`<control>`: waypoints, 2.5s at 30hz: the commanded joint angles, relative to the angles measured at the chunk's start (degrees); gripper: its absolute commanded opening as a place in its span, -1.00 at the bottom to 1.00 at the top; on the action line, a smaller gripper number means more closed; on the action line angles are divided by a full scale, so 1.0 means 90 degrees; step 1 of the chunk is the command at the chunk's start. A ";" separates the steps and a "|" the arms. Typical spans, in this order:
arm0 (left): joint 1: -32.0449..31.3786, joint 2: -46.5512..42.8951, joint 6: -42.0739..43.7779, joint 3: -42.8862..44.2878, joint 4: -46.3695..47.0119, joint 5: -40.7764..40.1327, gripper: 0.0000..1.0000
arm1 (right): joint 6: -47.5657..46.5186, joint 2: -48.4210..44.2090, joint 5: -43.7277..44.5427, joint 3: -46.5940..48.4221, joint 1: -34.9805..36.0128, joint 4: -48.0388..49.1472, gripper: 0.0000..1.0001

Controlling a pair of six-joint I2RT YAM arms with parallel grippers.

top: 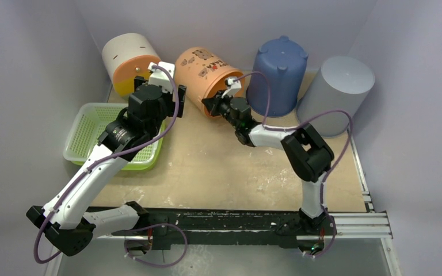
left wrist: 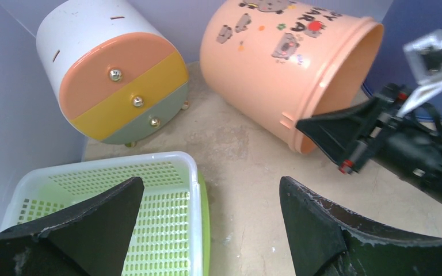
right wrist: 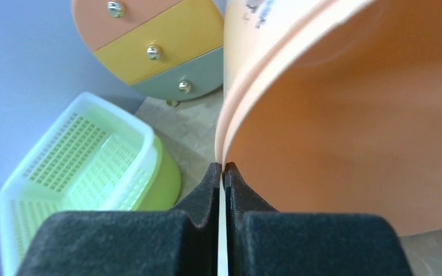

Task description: Turn the large container upside down

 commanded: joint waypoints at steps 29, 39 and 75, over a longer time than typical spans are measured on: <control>0.0029 0.0017 -0.0134 -0.0055 0.0190 0.0038 0.70 | 0.0579 -0.3056 0.0109 -0.3243 0.0437 -0.0336 -0.12; 0.0025 0.0032 -0.0173 -0.0112 0.0154 0.0059 0.70 | 0.0767 -0.2565 -0.0179 -0.2697 0.0609 0.0231 -0.10; 0.0024 -0.0059 -0.0226 -0.0628 0.0296 0.0091 0.70 | 0.0956 -0.2309 0.0703 -0.2838 0.0839 0.1175 -1.00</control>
